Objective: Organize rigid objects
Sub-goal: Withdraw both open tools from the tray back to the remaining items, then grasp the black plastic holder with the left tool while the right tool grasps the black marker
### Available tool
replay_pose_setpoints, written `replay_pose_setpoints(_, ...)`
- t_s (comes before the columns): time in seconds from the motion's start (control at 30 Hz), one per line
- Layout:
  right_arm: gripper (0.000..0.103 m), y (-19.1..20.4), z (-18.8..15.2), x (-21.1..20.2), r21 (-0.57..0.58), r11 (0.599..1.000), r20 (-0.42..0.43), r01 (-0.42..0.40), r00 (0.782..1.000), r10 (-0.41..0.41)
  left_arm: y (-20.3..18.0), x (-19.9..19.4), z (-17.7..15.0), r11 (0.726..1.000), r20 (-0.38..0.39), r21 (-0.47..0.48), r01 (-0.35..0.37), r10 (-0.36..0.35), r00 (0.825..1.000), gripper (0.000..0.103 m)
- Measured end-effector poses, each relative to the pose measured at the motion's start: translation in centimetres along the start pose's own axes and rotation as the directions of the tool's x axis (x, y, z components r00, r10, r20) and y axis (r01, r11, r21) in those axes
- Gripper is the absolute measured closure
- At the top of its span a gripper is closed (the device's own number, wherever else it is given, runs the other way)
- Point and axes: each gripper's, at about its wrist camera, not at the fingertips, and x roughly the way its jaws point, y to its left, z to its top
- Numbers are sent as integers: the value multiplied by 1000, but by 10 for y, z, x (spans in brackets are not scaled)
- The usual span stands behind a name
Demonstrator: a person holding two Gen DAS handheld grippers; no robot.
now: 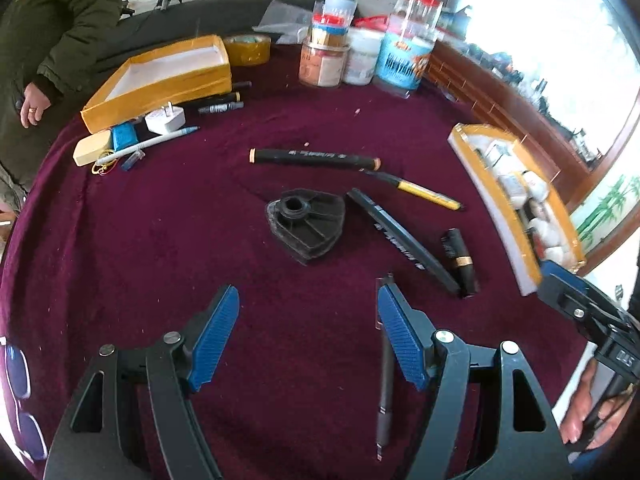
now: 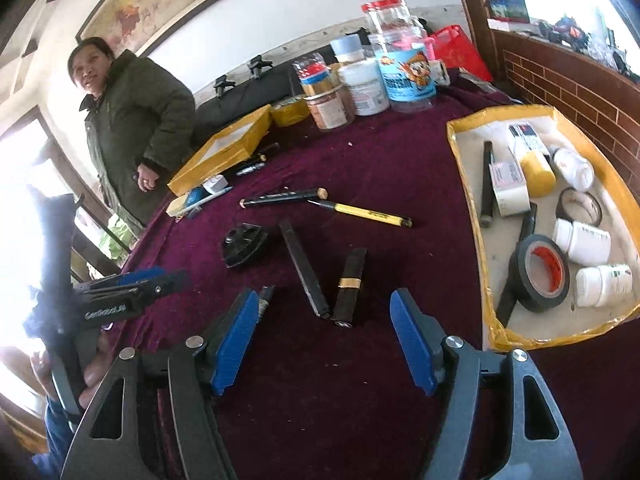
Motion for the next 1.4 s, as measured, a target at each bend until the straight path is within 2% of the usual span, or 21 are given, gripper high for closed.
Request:
replay_pose_setpoints(0.17,39,-9,-2,2,20,1000,-3,-17,1000,17,1,23,12,999,-57,43,-14,16,998,31)
replay_pose_setpoints(0.33,38,-9,-4,9,19,1000,-20,-22,1000,22,2,34,22,999,-69,40,-12,15,998,31)
replay_pose_setpoints(0.57,38,-7,-4,19,23,1000,-43,-18,999,19,-3,64,36,997,-99,52,-57,62,993,31)
replay_pose_setpoints(0.73,38,-7,-4,27,23,1000,-53,-10,999,11,-4,87,43,997,-133,66,-41,50,990,31)
replay_pose_setpoints(0.83,38,-8,-5,35,21,1000,-69,-1,998,3,-3,95,46,998,-111,52,-43,48,993,29)
replay_pose_setpoints(0.97,38,-2,-2,43,-13,1000,-76,20,997,-21,-15,97,43,989,-66,101,-104,111,992,33)
replay_pose_setpoints(1.1,39,11,6,48,-83,996,-68,30,997,-35,-6,85,41,993,-43,75,-95,98,994,33)
replay_pose_setpoints(1.13,44,19,10,51,-123,991,-64,42,997,-50,0,79,41,995,-31,53,-80,82,996,33)
replay_pose_setpoints(1.17,57,25,13,54,-153,987,-62,46,997,-56,3,76,43,997,-25,39,-67,68,997,33)
replay_pose_setpoints(1.23,67,37,21,67,-207,977,-76,48,995,-65,11,67,45,1000,-12,5,-27,27,1000,33)
replay_pose_setpoints(1.4,68,54,30,115,-291,957,-216,-12,975,-54,18,63,46,1000,-14,-28,-4,4,1000,33)
